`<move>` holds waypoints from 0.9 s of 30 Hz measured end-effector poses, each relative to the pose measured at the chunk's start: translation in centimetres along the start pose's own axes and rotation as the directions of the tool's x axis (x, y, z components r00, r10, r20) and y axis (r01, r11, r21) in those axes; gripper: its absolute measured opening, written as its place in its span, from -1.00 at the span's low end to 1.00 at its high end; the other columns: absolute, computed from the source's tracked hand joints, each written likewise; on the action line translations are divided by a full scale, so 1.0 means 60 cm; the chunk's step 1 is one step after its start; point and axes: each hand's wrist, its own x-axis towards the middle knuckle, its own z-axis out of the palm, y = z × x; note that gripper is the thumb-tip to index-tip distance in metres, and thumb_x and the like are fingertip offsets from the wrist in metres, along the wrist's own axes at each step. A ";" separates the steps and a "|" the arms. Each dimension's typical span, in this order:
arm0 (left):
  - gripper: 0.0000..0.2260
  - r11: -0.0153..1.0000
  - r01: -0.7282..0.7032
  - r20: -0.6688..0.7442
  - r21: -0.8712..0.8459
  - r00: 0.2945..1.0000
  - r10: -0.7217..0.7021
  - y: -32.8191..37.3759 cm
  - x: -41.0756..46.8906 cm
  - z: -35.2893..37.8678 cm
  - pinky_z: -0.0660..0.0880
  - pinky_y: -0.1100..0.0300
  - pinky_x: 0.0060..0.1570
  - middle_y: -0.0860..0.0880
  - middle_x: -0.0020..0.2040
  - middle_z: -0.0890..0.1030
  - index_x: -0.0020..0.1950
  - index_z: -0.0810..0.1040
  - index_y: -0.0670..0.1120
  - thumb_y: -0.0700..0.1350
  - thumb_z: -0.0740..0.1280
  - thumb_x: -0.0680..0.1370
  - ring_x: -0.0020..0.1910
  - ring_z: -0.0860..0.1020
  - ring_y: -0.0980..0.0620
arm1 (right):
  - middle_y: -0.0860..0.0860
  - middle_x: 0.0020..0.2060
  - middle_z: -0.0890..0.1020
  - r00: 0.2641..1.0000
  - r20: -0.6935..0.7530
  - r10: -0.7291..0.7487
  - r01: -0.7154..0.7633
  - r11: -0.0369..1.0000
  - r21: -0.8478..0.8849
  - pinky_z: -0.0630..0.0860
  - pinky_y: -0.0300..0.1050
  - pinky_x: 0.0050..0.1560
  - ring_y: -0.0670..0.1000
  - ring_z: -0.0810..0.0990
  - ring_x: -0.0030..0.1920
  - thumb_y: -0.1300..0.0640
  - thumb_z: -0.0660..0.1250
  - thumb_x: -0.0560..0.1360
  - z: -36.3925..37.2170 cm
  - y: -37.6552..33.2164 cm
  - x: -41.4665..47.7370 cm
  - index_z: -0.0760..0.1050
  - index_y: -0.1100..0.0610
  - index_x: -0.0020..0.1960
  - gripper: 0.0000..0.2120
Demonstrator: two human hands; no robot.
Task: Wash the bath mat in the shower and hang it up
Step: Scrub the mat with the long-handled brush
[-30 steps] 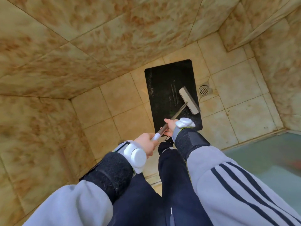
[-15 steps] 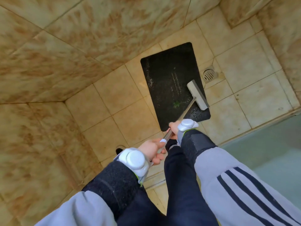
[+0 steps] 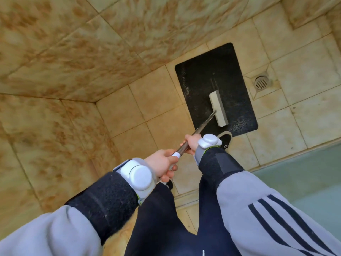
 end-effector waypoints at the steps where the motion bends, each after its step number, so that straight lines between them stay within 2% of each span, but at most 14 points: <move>1: -0.79 1.000 -0.018 0.024 -0.002 1.000 0.018 0.005 0.007 0.013 0.14 0.44 -0.69 -0.05 -0.34 0.30 0.27 0.35 -0.01 -0.17 0.09 0.65 -0.62 0.23 0.14 | 0.12 -0.55 0.50 0.999 -0.034 -0.014 0.014 1.000 -0.002 0.53 -0.01 -0.25 0.05 0.49 -0.40 0.33 0.09 0.57 -0.018 -0.007 0.004 0.31 0.25 -0.29 -0.74; 3: -0.80 0.999 -0.035 0.106 -0.008 0.994 0.036 0.017 0.026 0.040 0.29 0.39 -0.66 -0.06 -0.31 0.36 0.26 0.31 0.00 -0.18 0.10 0.65 -0.61 0.32 0.13 | 0.10 -0.62 0.48 0.996 -0.086 -0.025 0.026 1.000 0.006 0.48 -0.04 -0.35 0.05 0.48 -0.42 0.33 0.09 0.57 -0.060 -0.022 0.013 0.31 0.25 -0.31 -0.74; 6: -0.80 0.999 0.025 0.303 0.042 0.952 -0.037 0.036 0.060 0.076 0.59 0.17 -0.37 -0.07 -0.20 0.49 0.25 0.28 -0.04 -0.22 0.13 0.64 -0.49 0.52 0.05 | 0.14 -0.44 0.37 0.994 -0.112 0.010 0.004 0.992 0.125 0.47 -0.04 -0.39 0.05 0.43 -0.46 0.36 0.06 0.59 -0.125 -0.034 0.027 0.27 0.24 -0.29 -0.72; 9: -0.78 0.992 0.108 0.432 0.067 0.893 -0.126 0.046 0.092 0.103 0.62 0.02 -0.23 -0.11 -0.11 0.53 0.25 0.27 -0.14 -0.28 0.14 0.62 -0.31 0.60 -0.04 | 0.16 -0.39 0.37 0.994 -0.102 0.030 -0.010 0.981 0.194 0.61 -0.04 -0.39 0.03 0.50 -0.54 0.42 0.06 0.60 -0.170 -0.035 0.035 0.25 0.24 -0.26 -0.72; 12: -0.93 0.971 0.238 0.469 -0.019 0.860 -0.202 0.055 0.128 0.127 0.60 -0.07 -0.18 -0.17 -0.14 0.52 0.04 0.36 -0.22 -0.30 0.17 0.58 -0.30 0.60 -0.10 | 0.17 -0.34 0.39 0.994 -0.081 0.076 -0.063 0.986 0.152 0.53 -0.18 -0.63 0.03 0.54 -0.56 0.42 0.07 0.60 -0.198 -0.041 0.051 0.30 0.26 -0.17 -0.80; 13: -0.96 0.957 0.278 0.451 -0.082 0.867 -0.213 0.057 0.136 0.136 0.60 0.02 -0.26 -0.15 -0.21 0.51 -0.03 0.38 -0.21 -0.25 0.18 0.58 -0.39 0.59 -0.06 | 0.15 -0.35 0.37 0.992 -0.081 0.101 -0.090 0.987 0.131 0.51 -0.20 -0.65 0.06 0.51 -0.48 0.39 0.08 0.61 -0.199 -0.042 0.058 0.31 0.25 -0.17 -0.80; 14: -0.89 0.942 0.301 0.407 -0.149 0.887 -0.219 0.057 0.146 0.145 0.56 0.18 -0.40 -0.12 -0.31 0.48 -0.09 0.38 -0.19 -0.18 0.16 0.60 -0.52 0.54 0.00 | 0.14 -0.38 0.36 0.989 -0.079 0.125 -0.117 0.988 0.103 0.50 -0.20 -0.64 0.06 0.45 -0.43 0.35 0.09 0.62 -0.198 -0.045 0.065 0.30 0.25 -0.20 -0.79; 15: -0.81 0.926 0.312 0.360 -0.214 0.906 -0.222 0.057 0.155 0.151 0.45 0.34 -0.53 -0.08 -0.42 0.44 -0.13 0.37 -0.17 -0.11 0.12 0.63 -0.63 0.44 0.05 | 0.13 -0.44 0.37 0.987 -0.086 0.137 -0.132 0.990 0.051 0.51 -0.18 -0.61 0.05 0.41 -0.42 0.30 0.10 0.63 -0.193 -0.048 0.071 0.29 0.24 -0.21 -0.77; 17: -0.73 0.905 0.311 0.303 -0.289 0.927 -0.222 0.056 0.167 0.158 0.23 0.50 -0.62 0.00 -0.60 0.34 -0.19 0.34 -0.13 -0.06 0.05 0.66 -0.74 0.27 0.12 | 0.11 -0.60 0.45 0.983 -0.129 0.127 -0.142 0.984 -0.109 0.48 -0.12 -0.54 0.05 0.41 -0.43 0.20 0.09 0.65 -0.181 -0.053 0.081 0.29 0.26 -0.19 -0.75; 19: -0.70 0.897 0.307 0.275 -0.318 0.935 -0.223 0.049 0.164 0.141 0.14 0.53 -0.65 0.03 -0.65 0.29 -0.26 0.29 -0.12 -0.09 0.04 0.66 -0.77 0.20 0.15 | 0.10 -0.52 0.51 0.981 -0.138 0.134 -0.163 0.961 -0.224 0.46 -0.21 -0.62 0.02 0.46 -0.42 0.19 0.06 0.65 -0.159 -0.056 0.080 0.29 0.25 -0.17 -0.76; 21: -0.69 0.898 0.307 0.247 -0.315 0.940 -0.235 0.033 0.149 0.102 0.12 0.52 -0.68 0.04 -0.65 0.29 -0.29 0.27 -0.12 -0.12 0.05 0.66 -0.77 0.18 0.16 | 0.11 -0.45 0.52 0.979 -0.097 0.181 -0.199 0.953 -0.229 0.45 -0.26 -0.69 -0.01 0.51 -0.42 0.23 0.03 0.64 -0.123 -0.046 0.074 0.26 0.21 -0.19 -0.77; 23: -0.70 0.914 0.285 0.186 -0.288 0.953 -0.239 0.007 0.122 0.038 0.13 0.51 -0.68 0.04 -0.65 0.29 -0.28 0.27 -0.13 -0.14 0.06 0.65 -0.76 0.18 0.16 | 0.07 -0.62 0.55 0.975 -0.026 0.222 -0.222 0.944 -0.242 0.50 -0.22 -0.65 -0.02 0.56 -0.49 0.27 0.03 0.63 -0.051 -0.029 0.063 0.25 0.20 -0.21 -0.77; 25: -0.72 0.921 0.292 0.124 -0.259 0.955 -0.268 -0.026 0.088 -0.021 0.13 0.50 -0.68 0.04 -0.65 0.28 -0.27 0.26 -0.13 -0.16 0.06 0.65 -0.76 0.17 0.15 | 0.02 -0.73 0.50 0.967 0.048 0.251 -0.231 0.939 -0.256 0.56 -0.17 -0.56 -0.02 0.57 -0.57 0.28 0.03 0.63 0.026 -0.004 0.042 0.24 0.21 -0.23 -0.75; 27: -0.72 0.922 0.308 0.080 -0.235 0.951 -0.298 -0.052 0.055 -0.065 0.14 0.51 -0.67 0.03 -0.65 0.25 -0.26 0.25 -0.14 -0.16 0.04 0.65 -0.76 0.16 0.15 | 0.09 -0.63 0.54 0.956 0.123 0.267 -0.232 0.942 -0.243 0.60 -0.08 -0.26 0.01 0.56 -0.49 0.30 0.02 0.63 0.085 0.021 0.022 0.23 0.22 -0.25 -0.73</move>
